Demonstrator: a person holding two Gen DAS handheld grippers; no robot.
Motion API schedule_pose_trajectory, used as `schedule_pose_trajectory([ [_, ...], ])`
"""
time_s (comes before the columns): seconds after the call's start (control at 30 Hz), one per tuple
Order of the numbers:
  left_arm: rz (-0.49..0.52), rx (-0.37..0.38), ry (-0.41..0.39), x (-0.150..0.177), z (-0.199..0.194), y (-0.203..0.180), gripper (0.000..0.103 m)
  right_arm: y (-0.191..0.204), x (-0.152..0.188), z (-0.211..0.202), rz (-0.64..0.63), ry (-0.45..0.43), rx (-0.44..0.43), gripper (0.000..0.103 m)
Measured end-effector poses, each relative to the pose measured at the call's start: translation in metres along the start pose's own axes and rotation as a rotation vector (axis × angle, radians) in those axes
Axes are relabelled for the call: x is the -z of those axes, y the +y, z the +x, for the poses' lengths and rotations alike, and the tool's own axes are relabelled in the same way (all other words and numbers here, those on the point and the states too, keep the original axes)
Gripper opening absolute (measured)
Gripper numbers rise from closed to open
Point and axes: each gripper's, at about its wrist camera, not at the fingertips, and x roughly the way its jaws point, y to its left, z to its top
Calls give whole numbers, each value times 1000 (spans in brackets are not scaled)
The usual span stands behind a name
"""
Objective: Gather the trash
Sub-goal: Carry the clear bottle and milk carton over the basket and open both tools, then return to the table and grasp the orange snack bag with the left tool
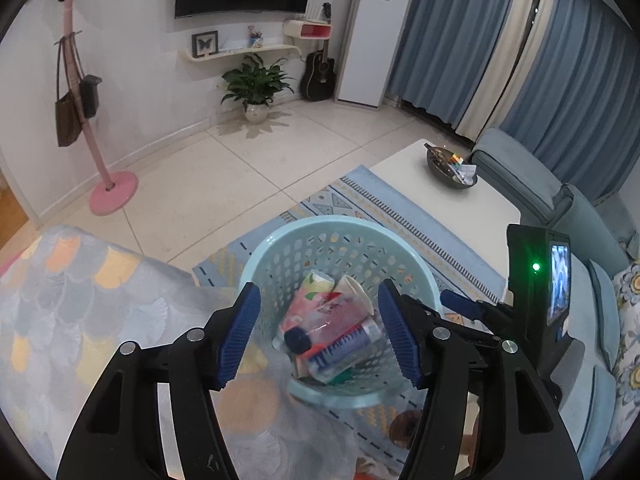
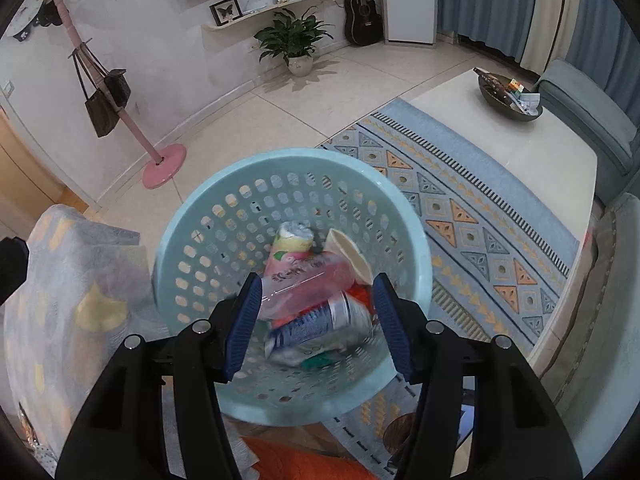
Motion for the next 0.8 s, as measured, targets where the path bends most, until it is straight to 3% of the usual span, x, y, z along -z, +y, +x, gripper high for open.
schedule_pose_trajectory([
  [0.23, -51, -2, -69, 17, -48, 21, 64, 27, 11, -30, -45, -36, -56, 54],
  [0.43, -101, -49, -164, 43, -110, 53, 68, 74, 29, -78, -143, -109, -147, 54],
  [0.6, -164, -130, -220, 76, -164, 90, 70, 119, 52, -113, -245, -157, -235, 54],
  [0.8, -233, -310, -257, 125, -224, 142, 73, 177, 95, -146, -394, -187, -346, 58],
])
